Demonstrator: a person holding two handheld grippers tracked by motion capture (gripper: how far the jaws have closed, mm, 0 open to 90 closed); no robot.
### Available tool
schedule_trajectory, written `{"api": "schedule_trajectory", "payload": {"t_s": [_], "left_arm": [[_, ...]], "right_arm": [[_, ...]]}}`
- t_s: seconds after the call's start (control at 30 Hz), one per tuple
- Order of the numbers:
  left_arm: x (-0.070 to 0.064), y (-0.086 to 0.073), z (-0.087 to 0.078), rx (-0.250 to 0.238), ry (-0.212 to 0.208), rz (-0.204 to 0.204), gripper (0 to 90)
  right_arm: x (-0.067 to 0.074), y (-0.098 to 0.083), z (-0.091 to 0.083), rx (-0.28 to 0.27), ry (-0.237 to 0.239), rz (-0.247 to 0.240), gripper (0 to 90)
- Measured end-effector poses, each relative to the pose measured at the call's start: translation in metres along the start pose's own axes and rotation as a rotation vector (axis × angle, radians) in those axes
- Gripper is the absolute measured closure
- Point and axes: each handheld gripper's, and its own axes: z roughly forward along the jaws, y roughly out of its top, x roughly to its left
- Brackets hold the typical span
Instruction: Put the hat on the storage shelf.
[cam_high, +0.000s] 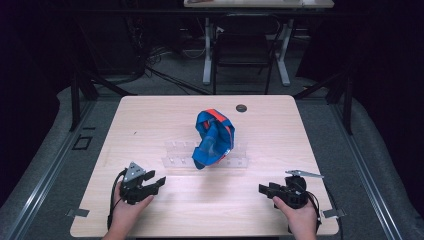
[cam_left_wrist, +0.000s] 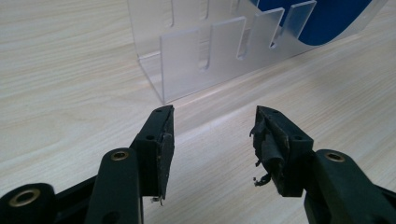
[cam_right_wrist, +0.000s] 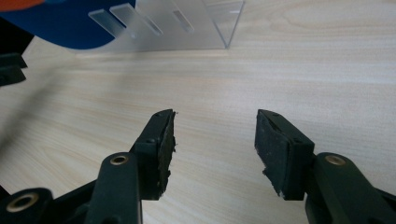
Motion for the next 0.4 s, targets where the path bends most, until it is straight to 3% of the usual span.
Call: {"api": "schedule_trajectory", "payload": {"t_s": [0.1, 0.17, 0.23, 0.4], "left_arm": [[-0.003, 0.000, 0.000, -0.009, -0.014, 0.012, 54.2], [-0.008, 0.002, 0.000, -0.007, -0.048, 0.020, 54.7], [-0.013, 0.004, 0.002, -0.007, -0.042, 0.030, 54.6], [-0.029, 0.014, 0.010, -0.019, -0.074, 0.039, 53.0]], "right_arm": [[-0.001, -0.002, 0.001, 0.009, -0.008, -0.015, 47.0], [-0.002, -0.004, 0.003, 0.020, -0.001, -0.014, 47.0], [-0.002, -0.005, 0.004, 0.020, -0.003, -0.014, 47.0], [-0.003, -0.005, 0.005, 0.019, -0.004, -0.020, 46.9]]}}
